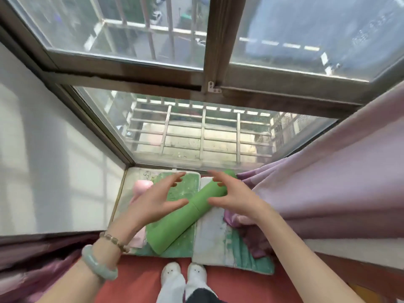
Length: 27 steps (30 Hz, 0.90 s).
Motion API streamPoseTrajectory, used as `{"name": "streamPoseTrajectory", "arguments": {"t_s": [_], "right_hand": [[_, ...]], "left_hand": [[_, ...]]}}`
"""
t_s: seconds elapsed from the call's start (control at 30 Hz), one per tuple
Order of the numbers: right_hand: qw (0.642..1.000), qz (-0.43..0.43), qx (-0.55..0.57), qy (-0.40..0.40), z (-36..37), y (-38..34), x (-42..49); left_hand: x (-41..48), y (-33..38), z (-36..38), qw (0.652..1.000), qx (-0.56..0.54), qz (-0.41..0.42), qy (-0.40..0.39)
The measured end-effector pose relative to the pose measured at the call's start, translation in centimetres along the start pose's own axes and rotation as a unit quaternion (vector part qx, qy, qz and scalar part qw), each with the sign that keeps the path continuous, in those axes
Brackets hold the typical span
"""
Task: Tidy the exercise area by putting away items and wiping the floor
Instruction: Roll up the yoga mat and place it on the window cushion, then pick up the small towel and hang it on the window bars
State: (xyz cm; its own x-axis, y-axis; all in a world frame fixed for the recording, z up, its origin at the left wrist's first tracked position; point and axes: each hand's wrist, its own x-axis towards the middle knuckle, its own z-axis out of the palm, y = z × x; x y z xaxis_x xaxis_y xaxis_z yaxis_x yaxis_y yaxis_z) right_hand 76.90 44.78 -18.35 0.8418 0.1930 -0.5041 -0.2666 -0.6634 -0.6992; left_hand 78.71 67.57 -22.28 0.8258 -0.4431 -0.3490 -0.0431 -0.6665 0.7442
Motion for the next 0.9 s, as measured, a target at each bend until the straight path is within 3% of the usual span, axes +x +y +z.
{"name": "streamPoseTrajectory", "arguments": {"t_s": [0.2,0.37,0.6,0.9], "right_hand": [[0.986,-0.054,0.091,0.131,-5.8,-7.6,-10.7],[0.949,-0.103,0.171,0.243,-9.0,-12.0,-18.5],[0.884,-0.086,0.205,0.412,-8.6,-14.3,-29.2],[0.767,0.015,0.23,0.598,-0.8,-11.6,-43.6]], "left_hand": [[-5.4,11.6,-4.8,0.99,-0.057,0.122,0.038],[-8.3,18.5,-9.1,0.958,-0.151,0.238,0.055],[-10.2,25.4,-10.9,0.912,-0.209,0.348,-0.058],[-15.1,32.5,-2.7,0.829,-0.214,0.441,-0.268]]}}
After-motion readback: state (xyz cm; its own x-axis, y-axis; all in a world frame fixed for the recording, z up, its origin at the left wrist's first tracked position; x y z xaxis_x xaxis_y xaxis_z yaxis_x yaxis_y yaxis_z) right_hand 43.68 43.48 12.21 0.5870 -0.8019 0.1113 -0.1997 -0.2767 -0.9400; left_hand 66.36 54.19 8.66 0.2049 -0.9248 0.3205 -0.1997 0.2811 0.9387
